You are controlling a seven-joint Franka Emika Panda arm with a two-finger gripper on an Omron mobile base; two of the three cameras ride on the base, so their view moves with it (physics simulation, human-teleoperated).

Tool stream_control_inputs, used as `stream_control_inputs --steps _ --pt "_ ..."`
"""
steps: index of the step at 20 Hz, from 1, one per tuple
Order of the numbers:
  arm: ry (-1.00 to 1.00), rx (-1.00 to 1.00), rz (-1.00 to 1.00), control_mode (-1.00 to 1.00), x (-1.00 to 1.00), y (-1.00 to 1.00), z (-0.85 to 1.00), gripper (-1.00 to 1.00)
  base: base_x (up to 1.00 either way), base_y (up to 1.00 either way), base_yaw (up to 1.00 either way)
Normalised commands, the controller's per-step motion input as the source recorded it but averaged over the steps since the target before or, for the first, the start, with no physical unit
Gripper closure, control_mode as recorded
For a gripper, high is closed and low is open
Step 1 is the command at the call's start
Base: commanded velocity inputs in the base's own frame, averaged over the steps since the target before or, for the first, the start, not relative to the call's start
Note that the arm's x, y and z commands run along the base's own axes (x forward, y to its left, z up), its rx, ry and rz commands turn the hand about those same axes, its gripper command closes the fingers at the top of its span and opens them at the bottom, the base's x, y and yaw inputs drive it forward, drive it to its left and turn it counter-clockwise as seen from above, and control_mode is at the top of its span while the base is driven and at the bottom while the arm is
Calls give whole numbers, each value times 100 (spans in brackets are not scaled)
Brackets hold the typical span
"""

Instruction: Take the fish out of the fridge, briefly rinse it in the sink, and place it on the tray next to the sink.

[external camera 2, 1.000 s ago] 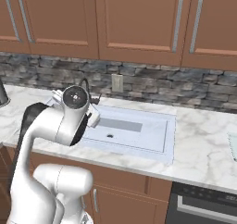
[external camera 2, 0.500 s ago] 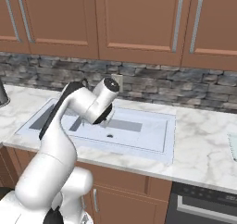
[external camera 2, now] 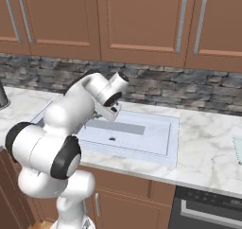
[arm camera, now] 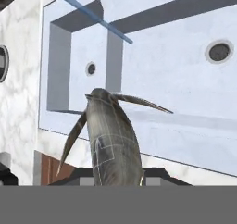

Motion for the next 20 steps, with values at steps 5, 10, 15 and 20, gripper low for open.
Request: stream_control_inputs --steps 5,10,15,20 --pt "0 4 16 -100 51 8 -30 100 0 0 0" --pt "0 4 14 -100 40 42 -37 100 0 0 0" --pt "0 6 12 -100 50 22 -26 100 0 0 0" --pt "-2 5 11 -100 37 4 -15 100 0 0 0"
